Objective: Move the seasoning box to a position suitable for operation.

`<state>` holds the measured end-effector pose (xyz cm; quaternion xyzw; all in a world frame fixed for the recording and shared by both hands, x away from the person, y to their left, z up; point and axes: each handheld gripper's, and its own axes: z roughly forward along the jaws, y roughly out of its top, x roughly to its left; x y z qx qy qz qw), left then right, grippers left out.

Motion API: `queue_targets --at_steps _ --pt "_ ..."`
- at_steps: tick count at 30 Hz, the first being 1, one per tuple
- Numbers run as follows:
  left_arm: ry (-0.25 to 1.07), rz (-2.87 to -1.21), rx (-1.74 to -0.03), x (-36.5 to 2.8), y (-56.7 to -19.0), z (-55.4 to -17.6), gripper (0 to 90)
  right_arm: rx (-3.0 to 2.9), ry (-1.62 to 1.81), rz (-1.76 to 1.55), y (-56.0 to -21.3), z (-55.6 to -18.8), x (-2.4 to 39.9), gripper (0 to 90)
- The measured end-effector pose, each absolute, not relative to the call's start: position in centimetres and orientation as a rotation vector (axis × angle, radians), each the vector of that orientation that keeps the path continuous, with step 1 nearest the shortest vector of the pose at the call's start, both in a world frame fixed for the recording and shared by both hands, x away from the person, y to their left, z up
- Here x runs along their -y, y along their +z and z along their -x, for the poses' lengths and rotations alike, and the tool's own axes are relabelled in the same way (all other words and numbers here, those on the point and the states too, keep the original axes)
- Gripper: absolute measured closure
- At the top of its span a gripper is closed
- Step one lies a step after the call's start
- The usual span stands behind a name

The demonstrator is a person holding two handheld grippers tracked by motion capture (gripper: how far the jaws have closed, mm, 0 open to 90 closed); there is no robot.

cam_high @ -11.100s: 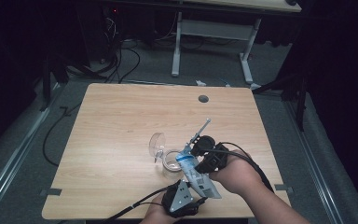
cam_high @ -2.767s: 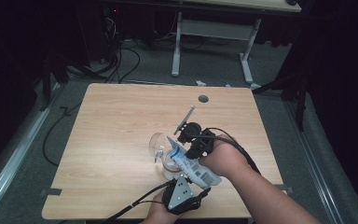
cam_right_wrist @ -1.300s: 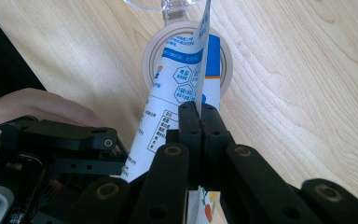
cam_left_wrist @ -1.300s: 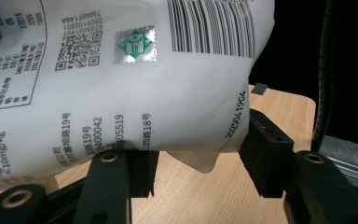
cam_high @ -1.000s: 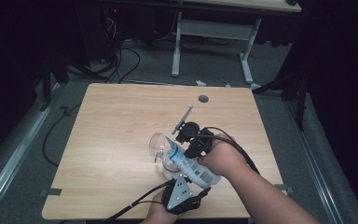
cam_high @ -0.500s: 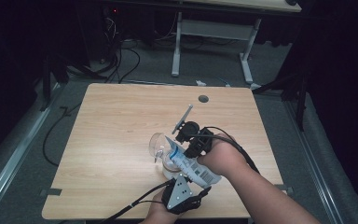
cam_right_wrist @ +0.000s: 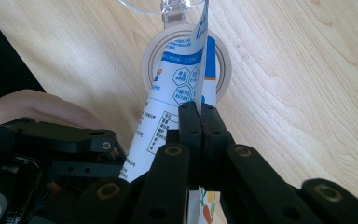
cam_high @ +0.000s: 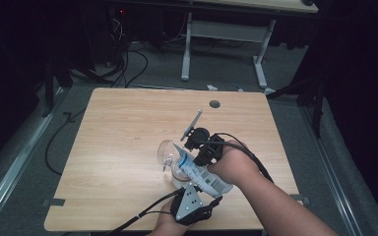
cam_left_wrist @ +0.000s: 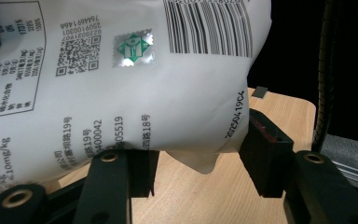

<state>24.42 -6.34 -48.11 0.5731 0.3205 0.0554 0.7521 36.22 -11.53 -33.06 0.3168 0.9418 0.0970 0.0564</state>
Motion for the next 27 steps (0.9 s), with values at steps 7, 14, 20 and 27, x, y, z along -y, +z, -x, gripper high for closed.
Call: queue_targets --at_steps 7,14,20,27 --pt "0.122 -1.251 -0.697 6.35 -48.10 -24.41 50.9 -2.856 0.296 -0.958 -33.01 -36.18 11.56 89.9" --pt "0.122 -1.247 -0.695 6.36 -48.06 -24.39 51.0 -2.853 0.297 -0.952 -32.93 -36.12 11.57 90.0" --pt "0.125 -1.246 -0.695 6.32 -48.03 -24.40 51.0 -2.852 0.295 -0.949 -32.82 -36.09 11.51 90.0" --pt "0.123 -1.244 -0.695 6.34 -48.04 -24.35 51.0 -2.852 0.285 -0.948 -32.80 -36.04 11.47 90.0"
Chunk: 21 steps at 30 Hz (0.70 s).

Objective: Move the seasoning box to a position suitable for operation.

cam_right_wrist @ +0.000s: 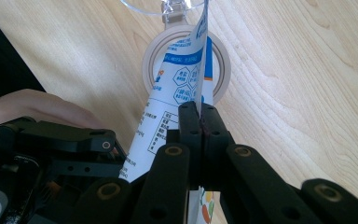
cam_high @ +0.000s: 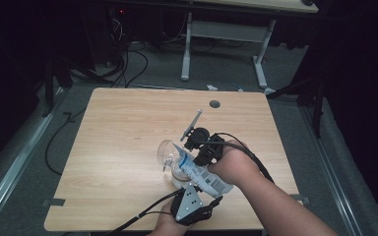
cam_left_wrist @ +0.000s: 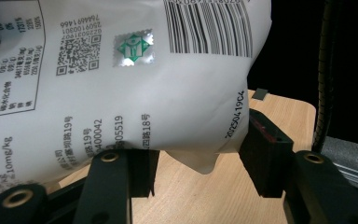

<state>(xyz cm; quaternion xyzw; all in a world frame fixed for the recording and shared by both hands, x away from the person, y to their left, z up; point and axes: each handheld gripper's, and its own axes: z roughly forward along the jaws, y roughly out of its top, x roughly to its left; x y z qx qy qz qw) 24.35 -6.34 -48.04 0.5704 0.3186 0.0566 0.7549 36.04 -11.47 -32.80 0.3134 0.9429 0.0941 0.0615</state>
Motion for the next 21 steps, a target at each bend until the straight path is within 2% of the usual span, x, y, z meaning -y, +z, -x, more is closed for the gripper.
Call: queue_targets --at_steps 21 --pt "0.114 -1.241 -0.698 6.40 -48.03 -24.33 50.6 -2.852 0.286 -0.948 -32.86 -36.08 11.51 90.0"
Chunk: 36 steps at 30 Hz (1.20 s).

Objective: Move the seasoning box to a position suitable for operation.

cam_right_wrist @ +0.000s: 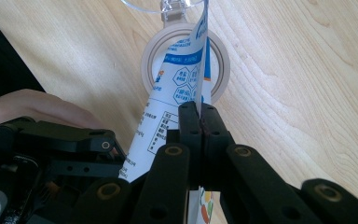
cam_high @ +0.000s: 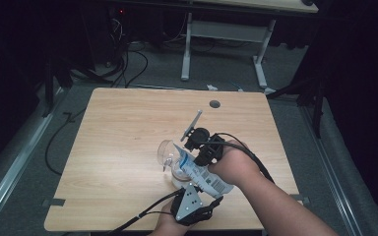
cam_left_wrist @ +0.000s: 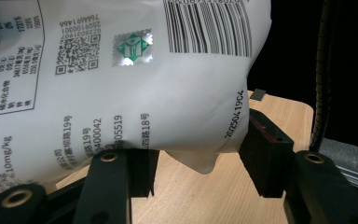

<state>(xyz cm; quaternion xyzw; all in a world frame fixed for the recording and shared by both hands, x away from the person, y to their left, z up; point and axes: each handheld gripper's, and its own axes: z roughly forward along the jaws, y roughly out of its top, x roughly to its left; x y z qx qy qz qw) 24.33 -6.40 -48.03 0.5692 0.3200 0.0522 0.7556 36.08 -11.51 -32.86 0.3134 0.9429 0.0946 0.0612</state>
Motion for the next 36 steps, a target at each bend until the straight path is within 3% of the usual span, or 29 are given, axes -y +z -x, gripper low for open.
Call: queue_targets --at_steps 36 --pt "0.118 -1.234 -0.687 6.30 -47.90 -24.30 50.1 -2.849 0.283 -0.927 -32.54 -36.06 11.31 90.0"
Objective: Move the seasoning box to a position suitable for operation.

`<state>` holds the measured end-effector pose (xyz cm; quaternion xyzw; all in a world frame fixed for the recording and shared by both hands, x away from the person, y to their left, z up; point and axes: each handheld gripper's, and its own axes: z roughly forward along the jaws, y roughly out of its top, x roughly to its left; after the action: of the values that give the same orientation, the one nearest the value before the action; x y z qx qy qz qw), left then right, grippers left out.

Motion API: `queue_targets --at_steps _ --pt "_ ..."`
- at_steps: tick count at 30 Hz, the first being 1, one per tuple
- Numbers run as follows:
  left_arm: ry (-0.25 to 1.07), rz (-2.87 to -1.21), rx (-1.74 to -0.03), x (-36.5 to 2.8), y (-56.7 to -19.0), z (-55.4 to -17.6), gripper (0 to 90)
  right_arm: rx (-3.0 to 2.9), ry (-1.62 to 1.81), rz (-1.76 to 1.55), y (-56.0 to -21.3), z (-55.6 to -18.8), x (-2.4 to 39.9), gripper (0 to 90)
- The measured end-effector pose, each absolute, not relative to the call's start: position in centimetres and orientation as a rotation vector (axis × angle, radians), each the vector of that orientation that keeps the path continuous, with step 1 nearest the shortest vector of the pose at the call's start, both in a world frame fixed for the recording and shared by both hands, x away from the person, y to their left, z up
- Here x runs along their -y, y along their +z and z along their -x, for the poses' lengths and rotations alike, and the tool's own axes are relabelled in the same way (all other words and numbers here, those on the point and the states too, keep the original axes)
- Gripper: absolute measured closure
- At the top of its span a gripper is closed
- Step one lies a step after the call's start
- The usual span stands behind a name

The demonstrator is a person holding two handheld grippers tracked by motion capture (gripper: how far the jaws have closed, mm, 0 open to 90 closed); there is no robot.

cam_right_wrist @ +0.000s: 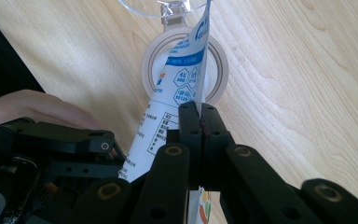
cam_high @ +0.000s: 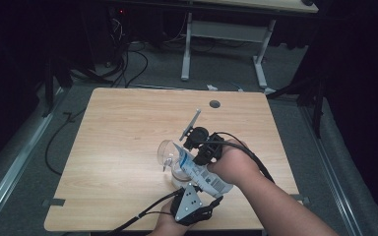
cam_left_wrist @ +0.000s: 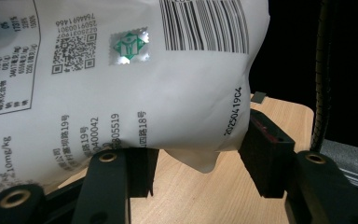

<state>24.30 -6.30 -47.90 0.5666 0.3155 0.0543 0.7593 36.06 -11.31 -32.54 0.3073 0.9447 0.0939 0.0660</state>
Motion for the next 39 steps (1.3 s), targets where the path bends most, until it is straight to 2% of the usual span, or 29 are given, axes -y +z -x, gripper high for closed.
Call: queue_targets --at_steps 39 --pt "0.118 -1.229 -0.687 6.40 -47.65 -24.35 50.5 -2.851 0.295 -0.935 -32.53 -36.16 11.39 89.9"
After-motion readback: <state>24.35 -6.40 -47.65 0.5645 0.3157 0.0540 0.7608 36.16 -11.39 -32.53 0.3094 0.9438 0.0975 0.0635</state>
